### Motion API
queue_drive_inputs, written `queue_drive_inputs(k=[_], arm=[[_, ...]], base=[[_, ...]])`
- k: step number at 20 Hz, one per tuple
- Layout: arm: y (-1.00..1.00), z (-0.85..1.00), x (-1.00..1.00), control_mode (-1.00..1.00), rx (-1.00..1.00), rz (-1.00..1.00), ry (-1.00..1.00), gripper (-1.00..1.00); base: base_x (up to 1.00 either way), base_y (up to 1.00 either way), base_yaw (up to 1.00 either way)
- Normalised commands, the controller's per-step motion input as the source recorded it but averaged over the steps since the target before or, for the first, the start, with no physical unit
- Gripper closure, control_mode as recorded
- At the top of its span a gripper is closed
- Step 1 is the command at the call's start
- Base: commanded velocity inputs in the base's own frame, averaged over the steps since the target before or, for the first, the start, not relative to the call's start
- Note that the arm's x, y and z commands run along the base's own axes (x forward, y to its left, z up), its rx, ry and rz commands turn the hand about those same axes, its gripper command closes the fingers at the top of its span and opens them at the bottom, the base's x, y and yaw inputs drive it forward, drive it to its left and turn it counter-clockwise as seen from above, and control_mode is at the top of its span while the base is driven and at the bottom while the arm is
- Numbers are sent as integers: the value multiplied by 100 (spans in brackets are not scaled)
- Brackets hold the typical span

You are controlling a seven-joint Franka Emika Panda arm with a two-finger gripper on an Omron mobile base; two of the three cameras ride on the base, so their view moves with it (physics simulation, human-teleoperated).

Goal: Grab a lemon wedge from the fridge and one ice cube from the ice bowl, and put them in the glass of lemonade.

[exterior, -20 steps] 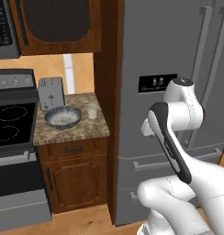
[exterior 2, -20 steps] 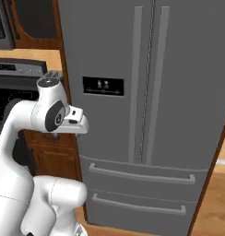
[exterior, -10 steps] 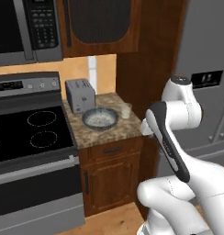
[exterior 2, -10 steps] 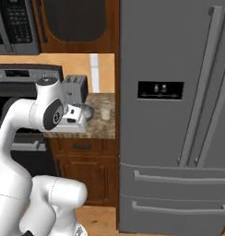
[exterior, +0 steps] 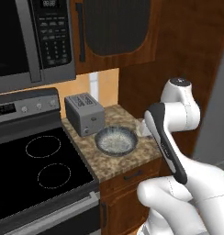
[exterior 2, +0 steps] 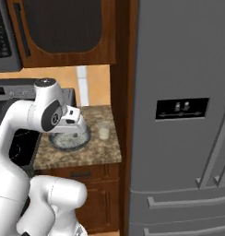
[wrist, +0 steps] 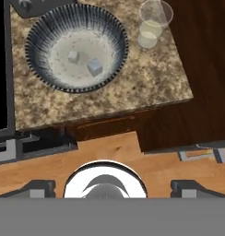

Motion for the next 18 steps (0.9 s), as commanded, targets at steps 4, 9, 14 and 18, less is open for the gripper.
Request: queue_drive_inputs(k=[4,9,14,18], arm=[[0,0,0,100,0,0,0,-100],[0,0,0,100,0,0,0,-100],[18,-4,14,-100,0,-9,-2,-100],[37,-33,2,-100,0,11,1,-100]], base=[[79,55,-30],[67,68,-31],[9,11,-6],[0,0,0]])
